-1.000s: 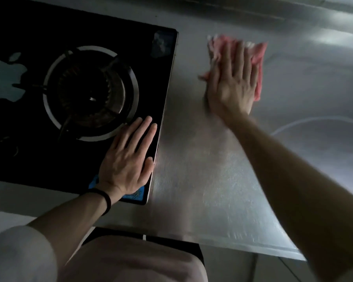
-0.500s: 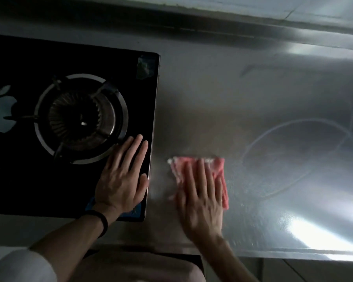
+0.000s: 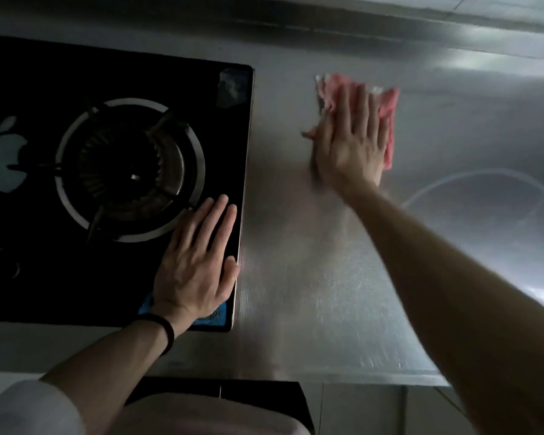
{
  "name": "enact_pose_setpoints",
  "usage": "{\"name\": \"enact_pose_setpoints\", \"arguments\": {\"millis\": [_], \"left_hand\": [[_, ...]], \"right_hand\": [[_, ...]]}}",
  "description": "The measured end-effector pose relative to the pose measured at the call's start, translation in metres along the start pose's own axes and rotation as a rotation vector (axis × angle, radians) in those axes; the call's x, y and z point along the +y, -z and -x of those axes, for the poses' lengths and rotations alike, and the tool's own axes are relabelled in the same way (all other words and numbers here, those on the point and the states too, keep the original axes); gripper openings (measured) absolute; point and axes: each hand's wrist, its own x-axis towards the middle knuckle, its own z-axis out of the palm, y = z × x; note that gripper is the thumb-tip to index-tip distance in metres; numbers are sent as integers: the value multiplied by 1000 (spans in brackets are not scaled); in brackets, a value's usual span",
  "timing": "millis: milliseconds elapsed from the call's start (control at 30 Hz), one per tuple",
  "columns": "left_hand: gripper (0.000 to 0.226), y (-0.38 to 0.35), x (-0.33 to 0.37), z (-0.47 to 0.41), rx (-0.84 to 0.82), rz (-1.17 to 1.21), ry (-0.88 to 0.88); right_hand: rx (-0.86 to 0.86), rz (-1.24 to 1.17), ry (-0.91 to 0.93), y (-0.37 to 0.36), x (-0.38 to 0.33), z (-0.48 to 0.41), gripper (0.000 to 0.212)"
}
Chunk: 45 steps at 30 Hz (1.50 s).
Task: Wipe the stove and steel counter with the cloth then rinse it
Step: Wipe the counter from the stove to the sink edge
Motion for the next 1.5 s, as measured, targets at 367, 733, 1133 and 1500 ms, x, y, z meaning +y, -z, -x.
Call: {"name": "enact_pose_setpoints", "arguments": {"millis": [367, 733, 1133, 1500], "left_hand": [[80, 0, 1, 0, -21, -10, 0], [80, 0, 0, -1, -8, -11, -6], [76, 4, 2, 0, 7, 24, -15], [73, 11, 15, -4, 3, 41, 28]], "right_hand": [[-150, 54, -119, -36, 3, 368, 63], [10, 0, -393, -43, -27, 285, 67], [-124, 20, -65, -59, -71, 324, 62], [-68, 36, -200, 8, 106, 314, 65]]}}
